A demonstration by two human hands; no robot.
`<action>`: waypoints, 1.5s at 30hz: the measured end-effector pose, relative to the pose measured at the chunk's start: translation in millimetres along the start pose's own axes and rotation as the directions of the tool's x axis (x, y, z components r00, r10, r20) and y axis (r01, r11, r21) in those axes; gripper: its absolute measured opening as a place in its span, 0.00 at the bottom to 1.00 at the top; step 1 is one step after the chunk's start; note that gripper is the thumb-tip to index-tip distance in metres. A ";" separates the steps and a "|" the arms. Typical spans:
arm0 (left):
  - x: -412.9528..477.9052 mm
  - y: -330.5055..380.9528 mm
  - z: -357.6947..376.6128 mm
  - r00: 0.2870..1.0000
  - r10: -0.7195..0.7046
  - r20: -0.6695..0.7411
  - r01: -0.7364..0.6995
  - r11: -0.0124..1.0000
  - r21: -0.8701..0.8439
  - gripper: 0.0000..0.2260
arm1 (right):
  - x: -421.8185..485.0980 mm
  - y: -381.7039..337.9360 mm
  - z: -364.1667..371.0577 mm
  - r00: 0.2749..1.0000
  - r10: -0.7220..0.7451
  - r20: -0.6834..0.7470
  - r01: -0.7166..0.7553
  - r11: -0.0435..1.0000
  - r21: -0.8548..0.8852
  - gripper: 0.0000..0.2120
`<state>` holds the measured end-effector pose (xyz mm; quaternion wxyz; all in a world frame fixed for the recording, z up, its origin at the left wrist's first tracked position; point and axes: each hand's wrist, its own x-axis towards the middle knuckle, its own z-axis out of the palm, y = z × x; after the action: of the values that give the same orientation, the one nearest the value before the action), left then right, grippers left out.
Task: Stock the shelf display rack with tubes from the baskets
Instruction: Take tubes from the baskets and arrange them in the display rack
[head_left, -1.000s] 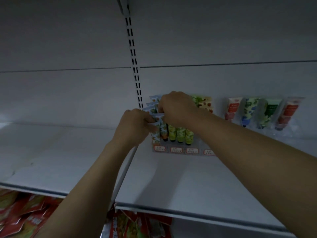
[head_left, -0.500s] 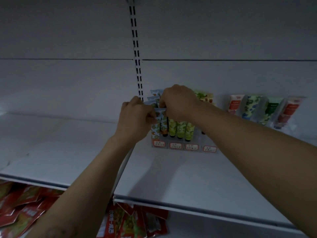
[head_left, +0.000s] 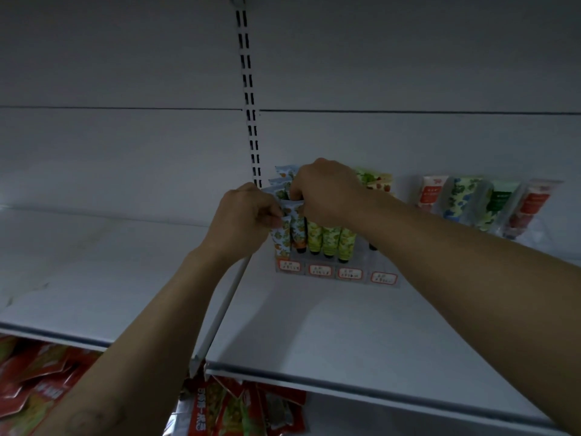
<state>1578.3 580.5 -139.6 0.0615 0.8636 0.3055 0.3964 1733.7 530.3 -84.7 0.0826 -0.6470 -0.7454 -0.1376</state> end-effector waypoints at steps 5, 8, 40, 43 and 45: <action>0.6 -3.0 0.3 1.000 0.002 -0.013 -0.002 1.000 -0.018 0.07 | -0.2 1.7 1.6 1.000 -0.014 -0.014 0.014 1.000 -0.002 0.06; 0.6 -2.1 0.0 0.999 -0.038 -0.012 0.037 0.998 -0.043 0.06 | 0.8 3.6 3.1 1.000 -0.014 -0.009 0.014 1.000 0.004 0.06; -318.5 127.2 46.8 0.470 -0.355 0.808 -0.032 0.908 0.417 0.21 | -372.6 -95.1 139.2 0.668 0.013 0.744 -0.251 0.945 0.209 0.31; -341.7 117.7 69.6 0.379 -0.430 0.819 0.035 0.891 0.452 0.19 | -380.5 -97.8 163.2 0.607 0.002 0.795 -0.270 0.941 0.204 0.27; -359.2 110.5 82.5 0.312 -0.493 0.813 0.090 0.867 0.491 0.17 | -382.9 -101.3 179.8 0.575 -0.002 0.818 -0.287 0.936 0.204 0.25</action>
<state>1511.4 295.6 -389.4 0.1356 0.8573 0.4378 -0.2346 1700.7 213.1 -380.5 -0.1518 -0.6749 -0.6574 0.2988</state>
